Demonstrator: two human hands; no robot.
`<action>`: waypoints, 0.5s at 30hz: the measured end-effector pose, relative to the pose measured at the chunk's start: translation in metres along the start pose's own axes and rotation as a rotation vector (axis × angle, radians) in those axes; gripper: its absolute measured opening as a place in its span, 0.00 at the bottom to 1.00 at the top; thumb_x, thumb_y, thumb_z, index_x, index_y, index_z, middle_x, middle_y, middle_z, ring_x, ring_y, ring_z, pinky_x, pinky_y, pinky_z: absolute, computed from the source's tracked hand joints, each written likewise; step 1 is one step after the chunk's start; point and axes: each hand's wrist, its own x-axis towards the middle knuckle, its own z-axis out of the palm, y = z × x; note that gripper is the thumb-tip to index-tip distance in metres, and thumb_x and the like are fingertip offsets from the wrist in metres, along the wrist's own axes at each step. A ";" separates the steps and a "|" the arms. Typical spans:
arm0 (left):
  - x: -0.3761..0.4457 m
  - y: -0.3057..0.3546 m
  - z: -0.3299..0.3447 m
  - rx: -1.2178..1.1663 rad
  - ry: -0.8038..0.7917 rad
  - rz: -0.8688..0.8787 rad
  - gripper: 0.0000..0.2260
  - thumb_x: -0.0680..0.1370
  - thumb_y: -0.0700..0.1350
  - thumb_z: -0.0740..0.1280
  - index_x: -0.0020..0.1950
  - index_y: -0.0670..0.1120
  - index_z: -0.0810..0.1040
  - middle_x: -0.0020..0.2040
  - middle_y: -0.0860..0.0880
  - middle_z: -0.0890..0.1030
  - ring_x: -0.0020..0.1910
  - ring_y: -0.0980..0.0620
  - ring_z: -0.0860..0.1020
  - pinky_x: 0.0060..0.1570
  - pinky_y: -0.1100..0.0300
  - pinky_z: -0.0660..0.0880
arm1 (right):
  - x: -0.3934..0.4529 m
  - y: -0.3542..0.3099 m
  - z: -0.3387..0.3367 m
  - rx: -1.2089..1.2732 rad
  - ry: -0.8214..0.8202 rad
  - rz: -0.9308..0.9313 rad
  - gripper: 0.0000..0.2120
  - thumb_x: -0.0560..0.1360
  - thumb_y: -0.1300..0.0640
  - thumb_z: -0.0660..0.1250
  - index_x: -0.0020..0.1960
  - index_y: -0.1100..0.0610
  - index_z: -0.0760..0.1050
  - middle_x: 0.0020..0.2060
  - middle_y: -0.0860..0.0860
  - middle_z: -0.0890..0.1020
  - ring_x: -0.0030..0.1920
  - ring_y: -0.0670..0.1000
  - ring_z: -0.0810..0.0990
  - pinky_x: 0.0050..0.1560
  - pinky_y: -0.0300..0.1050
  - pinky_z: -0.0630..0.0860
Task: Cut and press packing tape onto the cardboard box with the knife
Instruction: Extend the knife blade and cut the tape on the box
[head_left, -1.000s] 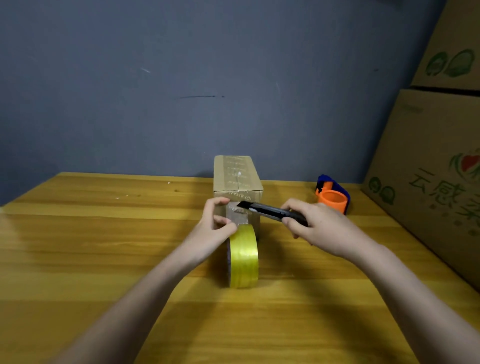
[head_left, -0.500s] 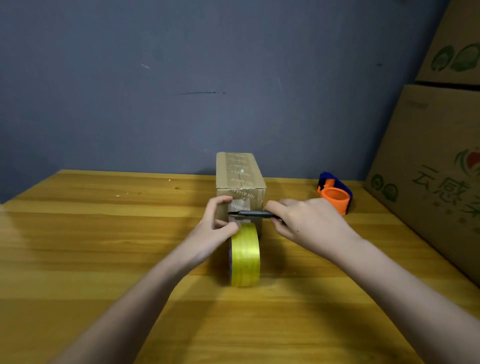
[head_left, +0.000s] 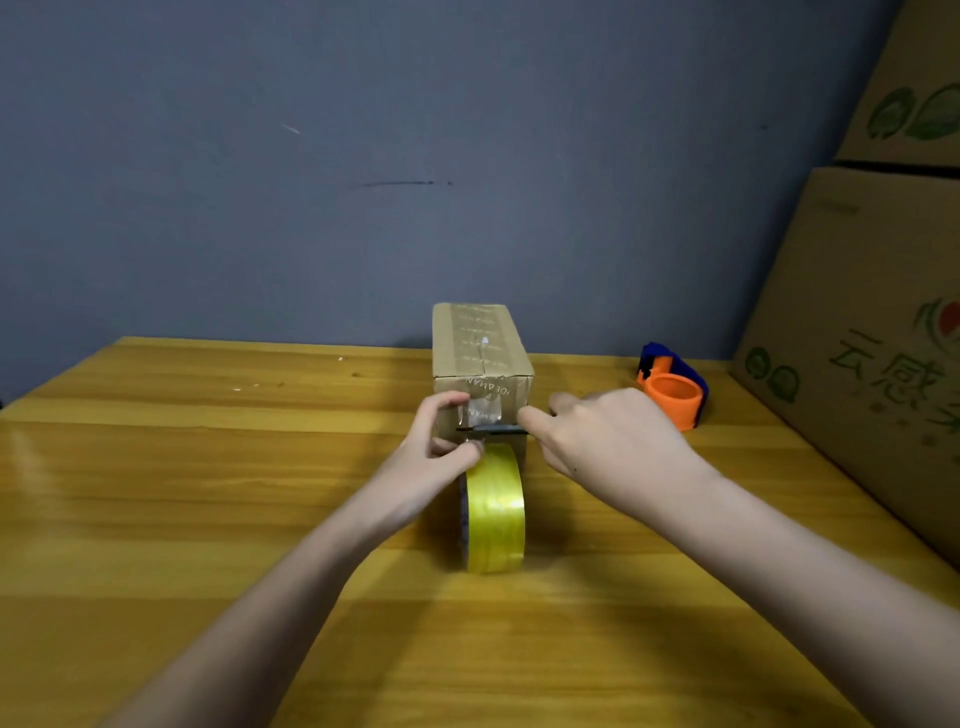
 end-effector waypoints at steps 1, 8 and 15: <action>0.000 0.000 0.000 0.001 -0.004 0.002 0.21 0.78 0.49 0.64 0.67 0.64 0.63 0.51 0.46 0.80 0.50 0.54 0.76 0.48 0.60 0.67 | 0.000 0.000 -0.001 0.005 0.001 0.000 0.13 0.60 0.59 0.77 0.35 0.56 0.72 0.22 0.51 0.64 0.19 0.52 0.54 0.24 0.33 0.44; 0.001 0.000 0.001 -0.003 -0.007 0.009 0.21 0.78 0.48 0.64 0.67 0.63 0.63 0.47 0.49 0.78 0.50 0.54 0.75 0.50 0.59 0.66 | 0.006 0.002 -0.001 -0.006 -0.029 -0.017 0.14 0.57 0.57 0.79 0.34 0.55 0.74 0.22 0.50 0.61 0.18 0.52 0.54 0.26 0.33 0.42; 0.002 0.001 -0.002 -0.010 -0.020 0.001 0.21 0.78 0.47 0.64 0.67 0.63 0.63 0.49 0.49 0.78 0.51 0.54 0.75 0.47 0.62 0.67 | 0.006 0.007 -0.002 -0.040 0.037 -0.052 0.11 0.62 0.58 0.76 0.38 0.56 0.74 0.24 0.52 0.73 0.16 0.54 0.66 0.21 0.36 0.50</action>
